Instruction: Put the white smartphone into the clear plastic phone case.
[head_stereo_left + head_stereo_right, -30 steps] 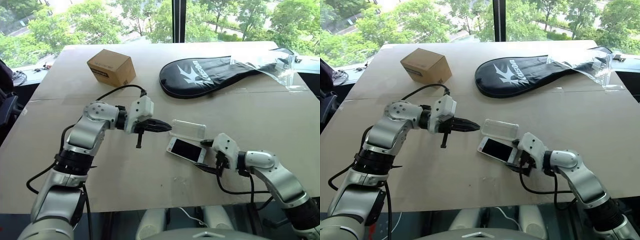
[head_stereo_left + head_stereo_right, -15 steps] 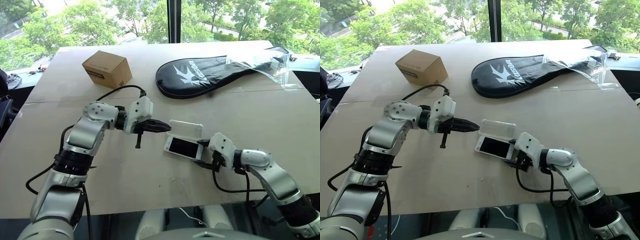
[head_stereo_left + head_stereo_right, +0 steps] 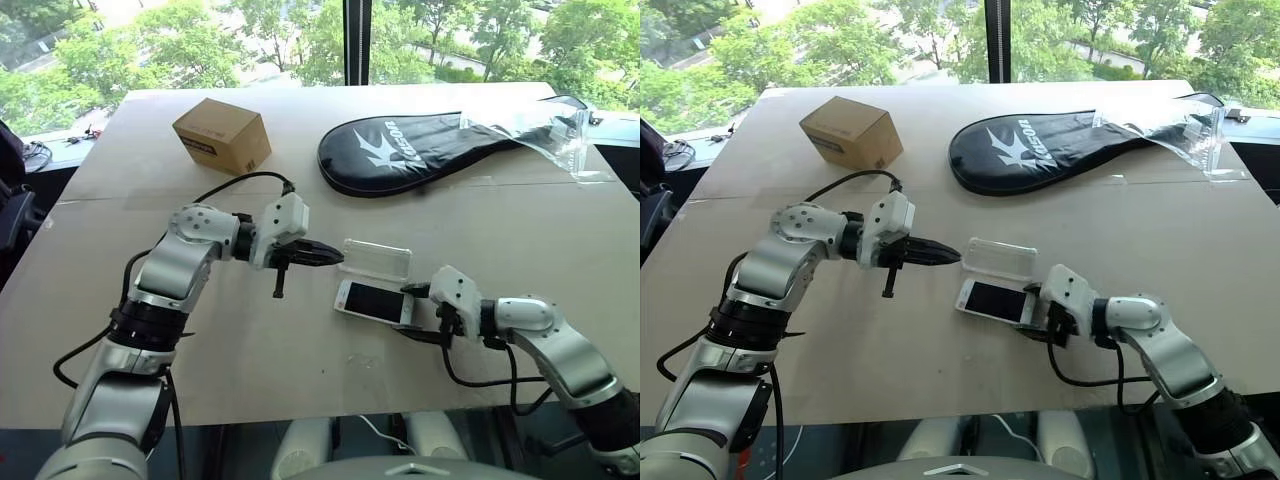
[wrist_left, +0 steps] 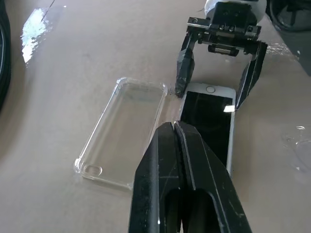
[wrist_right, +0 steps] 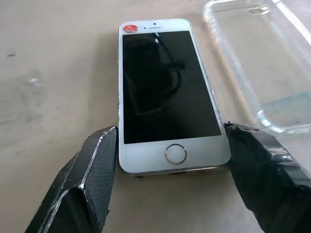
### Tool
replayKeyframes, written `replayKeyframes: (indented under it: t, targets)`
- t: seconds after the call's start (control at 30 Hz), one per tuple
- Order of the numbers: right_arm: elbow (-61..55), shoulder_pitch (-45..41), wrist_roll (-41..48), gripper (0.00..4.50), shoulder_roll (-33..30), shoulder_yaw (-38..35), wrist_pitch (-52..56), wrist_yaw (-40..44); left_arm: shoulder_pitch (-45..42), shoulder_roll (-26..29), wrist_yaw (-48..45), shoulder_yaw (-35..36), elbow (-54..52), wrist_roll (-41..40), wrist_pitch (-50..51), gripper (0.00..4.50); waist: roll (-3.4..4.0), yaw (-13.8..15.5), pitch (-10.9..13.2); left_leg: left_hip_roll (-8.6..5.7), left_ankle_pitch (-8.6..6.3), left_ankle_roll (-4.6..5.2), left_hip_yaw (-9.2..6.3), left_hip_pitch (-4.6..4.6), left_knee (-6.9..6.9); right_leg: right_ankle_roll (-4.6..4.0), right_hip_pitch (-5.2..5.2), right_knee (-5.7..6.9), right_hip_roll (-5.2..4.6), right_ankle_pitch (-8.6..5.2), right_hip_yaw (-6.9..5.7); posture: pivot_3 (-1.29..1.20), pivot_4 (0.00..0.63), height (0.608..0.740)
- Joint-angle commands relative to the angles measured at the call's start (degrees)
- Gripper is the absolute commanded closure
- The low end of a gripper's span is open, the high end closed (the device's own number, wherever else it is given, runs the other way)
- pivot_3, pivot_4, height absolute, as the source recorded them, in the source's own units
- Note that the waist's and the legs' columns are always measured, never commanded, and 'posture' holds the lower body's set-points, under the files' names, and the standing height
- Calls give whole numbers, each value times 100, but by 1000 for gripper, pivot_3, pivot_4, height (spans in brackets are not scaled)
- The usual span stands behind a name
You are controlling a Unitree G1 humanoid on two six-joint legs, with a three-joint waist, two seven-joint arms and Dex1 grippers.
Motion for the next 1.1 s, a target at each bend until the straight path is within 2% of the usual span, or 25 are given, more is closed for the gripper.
replayKeyframes:
  t: [0.03, 0.17, 0.3, 0.57, 0.83, 1.1]
  targets:
    - [-601, -297, 559, 1511, -184, -504, 234, 208, -196, -18, 59, 120, -148, -145, 147, 4500, -1, 1, 0, 1, 0, 0, 1, 1, 0, 0, 0, 0, -2, 0, 0, 0, 150, 740]
    - [-521, -521, 697, 1511, -453, -932, 431, 146, -271, -57, 241, 251, -1, -109, 121, 4500, -1, 22, 0, 1, 0, 0, -3, 1, 0, 0, 0, 1, -1, 0, -2, 0, 150, 740]
    - [304, -777, 104, 1511, -689, -788, -30, 119, -362, -207, 381, 273, 213, -70, -136, 4500, -2, 28, 1, -1, 0, 0, 3, 0, 0, 0, 1, -1, -4, 0, -2, 0, 150, 740]
    - [1644, -1659, -576, 1511, -357, -125, -602, 334, -536, -762, 574, -147, 950, 380, -796, 4500, -2, -15, 1, -2, 0, 0, 20, -4, 0, 1, -15, 5, -6, 1, 5, 0, 150, 740]
    - [2153, -2020, -850, 1511, -135, 160, -944, 609, -607, -1386, 891, -481, 1915, 946, -1383, 4500, -3, 23, 1, -4, 0, 0, 12, -17, 1, 1, -22, 1, -9, 1, -3, 0, 150, 740]
    - [2487, -2194, -1034, 1511, -72, 259, -1259, 904, -403, -1431, 889, -618, 2168, 1203, -1420, 4500, -2, 8, 1, -3, 1, -1, 11, -15, 0, 1, -23, 5, -8, 1, -2, 0, 150, 740]
